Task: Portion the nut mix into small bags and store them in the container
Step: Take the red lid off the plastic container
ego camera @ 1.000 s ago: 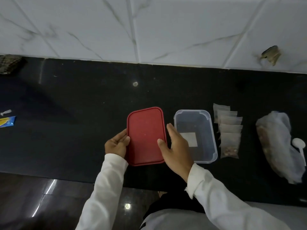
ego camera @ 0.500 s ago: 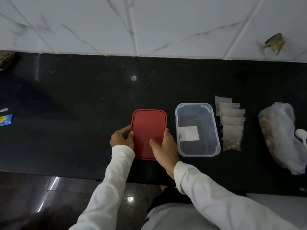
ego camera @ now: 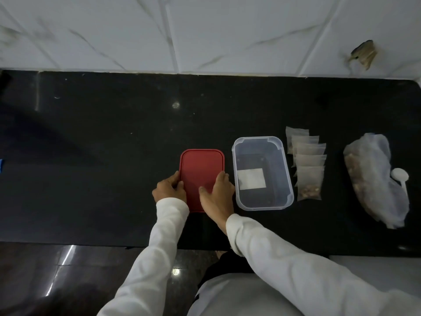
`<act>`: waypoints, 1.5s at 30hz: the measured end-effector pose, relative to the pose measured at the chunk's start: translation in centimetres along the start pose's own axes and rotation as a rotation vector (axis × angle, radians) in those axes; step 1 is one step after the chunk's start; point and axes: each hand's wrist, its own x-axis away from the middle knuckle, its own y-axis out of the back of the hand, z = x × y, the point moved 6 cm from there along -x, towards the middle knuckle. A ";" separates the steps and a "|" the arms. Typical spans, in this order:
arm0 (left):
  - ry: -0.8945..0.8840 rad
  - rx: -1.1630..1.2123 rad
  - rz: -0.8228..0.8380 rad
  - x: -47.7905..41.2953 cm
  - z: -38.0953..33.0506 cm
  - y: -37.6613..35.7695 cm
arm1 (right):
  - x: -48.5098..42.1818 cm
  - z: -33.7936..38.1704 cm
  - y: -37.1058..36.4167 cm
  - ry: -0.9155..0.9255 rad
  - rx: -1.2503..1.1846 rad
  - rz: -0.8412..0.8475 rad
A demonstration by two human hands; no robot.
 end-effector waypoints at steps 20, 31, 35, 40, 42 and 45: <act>-0.142 0.045 -0.050 3.0 -2.7 1.1 | 2.9 1.9 1.5 0.150 -0.090 0.054; -0.503 0.425 0.159 12.2 -12.8 -3.5 | 7.2 2.1 15.8 0.351 -0.369 -0.179; -0.570 0.408 0.323 16.4 -16.6 -9.0 | 6.6 -1.6 22.3 0.302 -0.367 -0.315; -0.537 0.337 0.558 21.3 -19.5 -18.7 | 4.5 -8.7 29.2 0.225 -0.313 -0.546; -0.449 0.299 0.629 22.6 -19.5 -22.9 | 3.2 -12.0 31.5 0.142 -0.160 -0.612; -0.364 0.195 0.668 23.9 -18.6 -28.5 | 2.1 -16.0 35.4 0.062 0.056 -0.691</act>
